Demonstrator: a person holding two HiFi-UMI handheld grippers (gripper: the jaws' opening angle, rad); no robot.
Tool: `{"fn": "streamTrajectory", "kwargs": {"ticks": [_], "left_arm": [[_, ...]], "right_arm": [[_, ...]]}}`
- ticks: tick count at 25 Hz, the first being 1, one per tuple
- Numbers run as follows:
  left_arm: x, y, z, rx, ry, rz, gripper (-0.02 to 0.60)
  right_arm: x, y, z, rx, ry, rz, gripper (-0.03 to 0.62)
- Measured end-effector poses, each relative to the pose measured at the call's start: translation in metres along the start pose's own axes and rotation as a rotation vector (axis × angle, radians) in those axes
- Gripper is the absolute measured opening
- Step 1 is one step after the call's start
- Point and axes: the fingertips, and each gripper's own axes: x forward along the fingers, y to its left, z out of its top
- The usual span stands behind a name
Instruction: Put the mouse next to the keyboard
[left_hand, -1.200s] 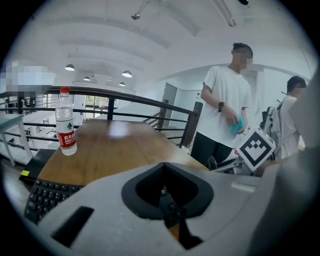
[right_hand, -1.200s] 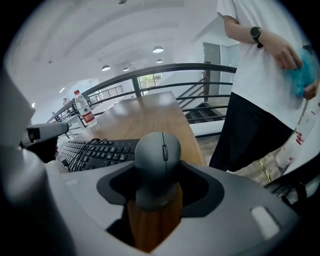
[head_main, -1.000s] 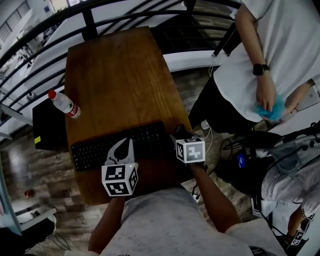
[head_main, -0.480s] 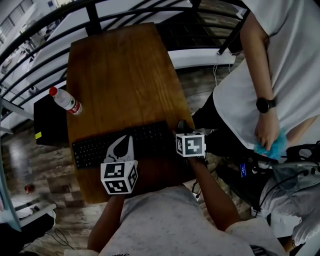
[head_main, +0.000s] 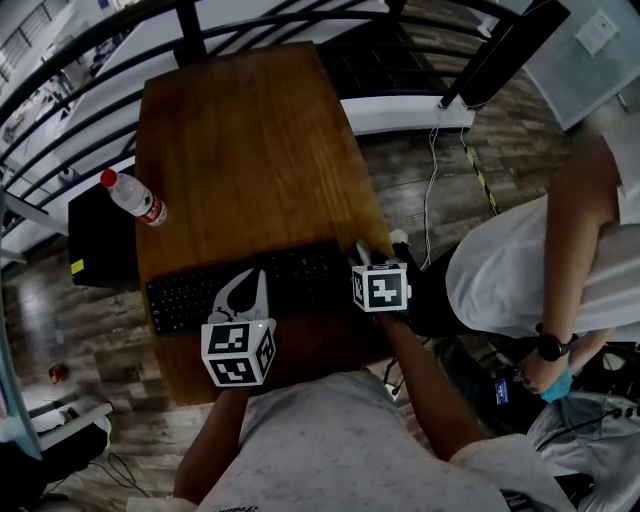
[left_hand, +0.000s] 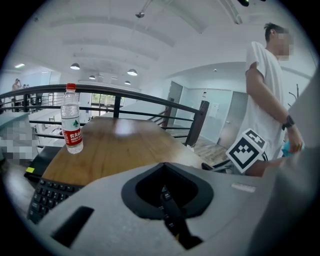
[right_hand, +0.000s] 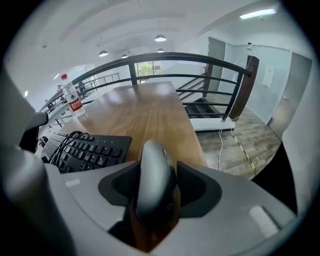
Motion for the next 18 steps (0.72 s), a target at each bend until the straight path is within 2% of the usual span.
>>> {"fn": "streamTrajectory", "kwargs": {"ticks": [18], "left_arm": [[-0.008, 0.012, 0.003, -0.005, -0.013, 0.012, -0.005]], "right_arm": [[-0.004, 0.010, -0.005, 0.069, -0.008, 0.055, 0.255]]}}
